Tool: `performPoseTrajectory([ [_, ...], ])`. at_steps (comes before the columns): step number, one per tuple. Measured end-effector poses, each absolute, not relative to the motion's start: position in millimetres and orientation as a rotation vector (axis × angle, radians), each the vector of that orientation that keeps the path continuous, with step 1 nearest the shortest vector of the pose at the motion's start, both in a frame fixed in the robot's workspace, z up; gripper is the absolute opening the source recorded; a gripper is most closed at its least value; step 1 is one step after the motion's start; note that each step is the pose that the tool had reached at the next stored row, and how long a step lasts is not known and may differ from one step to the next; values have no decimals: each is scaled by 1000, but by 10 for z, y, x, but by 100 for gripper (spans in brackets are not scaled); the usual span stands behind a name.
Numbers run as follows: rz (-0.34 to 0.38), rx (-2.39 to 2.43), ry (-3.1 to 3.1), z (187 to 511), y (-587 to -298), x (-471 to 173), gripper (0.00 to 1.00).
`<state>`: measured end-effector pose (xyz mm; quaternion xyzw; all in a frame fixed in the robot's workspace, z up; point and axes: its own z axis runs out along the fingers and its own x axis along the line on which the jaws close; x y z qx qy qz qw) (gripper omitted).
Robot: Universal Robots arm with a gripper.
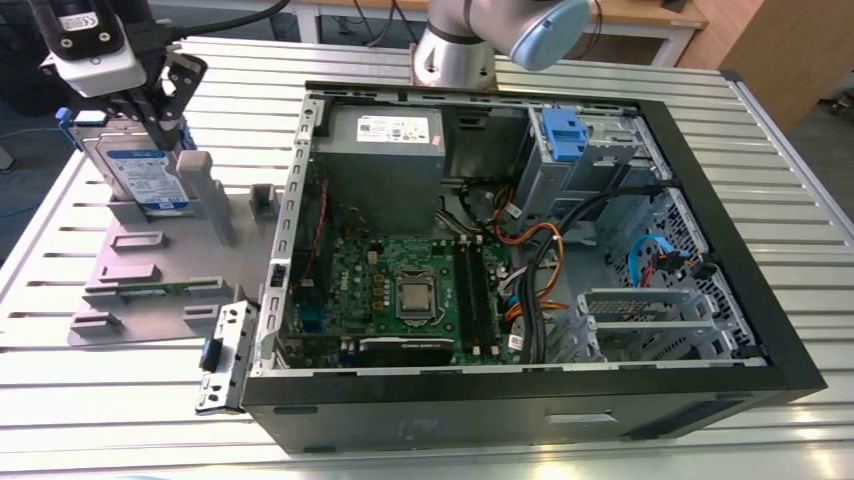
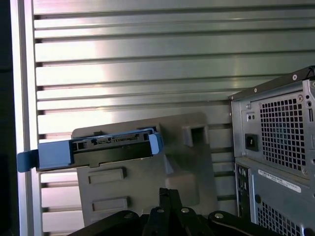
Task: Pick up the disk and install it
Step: 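Reach for the disk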
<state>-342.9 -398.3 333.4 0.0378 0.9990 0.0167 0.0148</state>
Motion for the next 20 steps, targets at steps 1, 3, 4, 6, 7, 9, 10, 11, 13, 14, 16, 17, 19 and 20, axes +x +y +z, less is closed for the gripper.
performPoseTrajectory([
  [1, 52, 118, 3109, 3334, -3983, -3434, 11],
  [3, 52, 118, 3109, 3334, -3983, -3444, 11],
  [4, 52, 118, 3109, 3334, -3983, -3448, 11],
  [6, 52, 118, 3109, 3334, -3983, -3459, 11],
  [7, 52, 118, 3109, 3333, -3983, -3464, 11],
  [9, 52, 118, 3109, 3333, -3983, -3474, 11],
  [10, 52, 118, 3109, 3333, -3983, -3479, 11],
  [11, 52, 117, 3109, 3333, -3983, -3484, 11],
  [13, 52, 118, 3109, 3332, -3983, -3500, 11],
  [14, 52, 118, 3109, 3332, -3983, -3505, 11],
  [16, 52, 118, 3109, 3332, -3983, -3515, 11],
  [17, 52, 118, 3109, 3332, -3983, -3520, 11],
  [19, 52, 118, 3109, 3332, -3983, -3531, 11],
  [20, 52, 117, 3109, 3332, -3983, -3535, 11],
])
